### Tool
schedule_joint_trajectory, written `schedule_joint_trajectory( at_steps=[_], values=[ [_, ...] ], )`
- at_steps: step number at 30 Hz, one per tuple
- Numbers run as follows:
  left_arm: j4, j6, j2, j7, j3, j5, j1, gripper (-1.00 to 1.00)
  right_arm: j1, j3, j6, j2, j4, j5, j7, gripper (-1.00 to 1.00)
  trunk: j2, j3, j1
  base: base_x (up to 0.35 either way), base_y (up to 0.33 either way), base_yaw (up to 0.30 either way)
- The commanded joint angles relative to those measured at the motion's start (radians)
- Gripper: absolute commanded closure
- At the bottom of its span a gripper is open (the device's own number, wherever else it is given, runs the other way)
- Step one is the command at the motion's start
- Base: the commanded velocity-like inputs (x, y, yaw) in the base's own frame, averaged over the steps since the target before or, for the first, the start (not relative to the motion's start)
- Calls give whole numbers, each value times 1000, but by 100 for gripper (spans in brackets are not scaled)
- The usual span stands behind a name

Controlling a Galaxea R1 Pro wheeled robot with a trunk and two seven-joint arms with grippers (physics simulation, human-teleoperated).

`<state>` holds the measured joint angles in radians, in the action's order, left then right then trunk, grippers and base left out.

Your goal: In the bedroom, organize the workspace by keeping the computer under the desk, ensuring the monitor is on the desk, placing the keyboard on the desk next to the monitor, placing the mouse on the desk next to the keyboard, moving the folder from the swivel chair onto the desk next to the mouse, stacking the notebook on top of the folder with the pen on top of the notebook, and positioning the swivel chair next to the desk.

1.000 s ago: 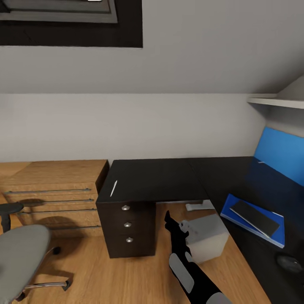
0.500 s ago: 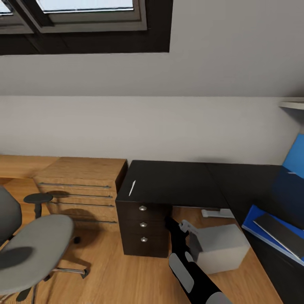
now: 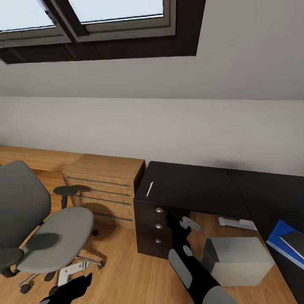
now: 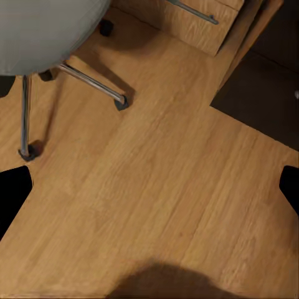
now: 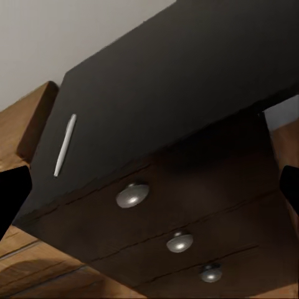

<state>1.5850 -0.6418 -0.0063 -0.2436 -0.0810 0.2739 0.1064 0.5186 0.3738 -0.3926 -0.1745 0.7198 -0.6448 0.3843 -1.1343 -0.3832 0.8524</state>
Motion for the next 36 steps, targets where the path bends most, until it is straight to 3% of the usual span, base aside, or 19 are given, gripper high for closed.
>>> schedule_joint_trajectory(
  at_steps=[1,6,12,13,14,16,20,23,29,36],
  values=[
    [9,-10,-10,-13,-4,11,0,-100,6,4,14,0,0,1,14,-100,7,2,-4,0,0,289],
    [26,-27,-49,-26,-12,12,-23,-100,27,1,120,27,11,24,39,-100,42,18,-23,0,0,289],
    [34,-38,-66,-30,-21,20,-129,-100,38,-13,254,153,137,10,20,-100,84,37,-46,0,0,280],
    [34,-39,-68,-30,-24,28,-148,-100,39,-17,274,186,164,-9,-13,-100,91,40,-50,0,0,171],
    [35,-40,-70,-30,-42,55,-168,-100,40,-32,294,228,206,-44,-106,-100,98,43,-54,0,0,70],
    [35,-40,-71,-29,-53,70,-175,-100,40,-61,302,254,219,-61,-166,-100,112,49,-61,0,0,46],
    [35,-42,-64,-28,-65,80,-179,-100,39,-129,306,278,229,-74,-215,-100,133,59,-73,0,0,20],
    [34,-41,-59,-29,-73,81,-180,-100,39,-155,307,282,231,-77,-226,-100,133,59,-73,0,0,8],
    [33,-41,-47,-29,-112,80,-181,-100,38,-178,299,280,234,-80,-237,-100,133,59,-73,0,0,3],
    [32,-40,-46,-29,-121,78,-182,-100,39,-178,312,278,233,-79,-226,-100,133,59,-73,0,0,0]
  ],
)
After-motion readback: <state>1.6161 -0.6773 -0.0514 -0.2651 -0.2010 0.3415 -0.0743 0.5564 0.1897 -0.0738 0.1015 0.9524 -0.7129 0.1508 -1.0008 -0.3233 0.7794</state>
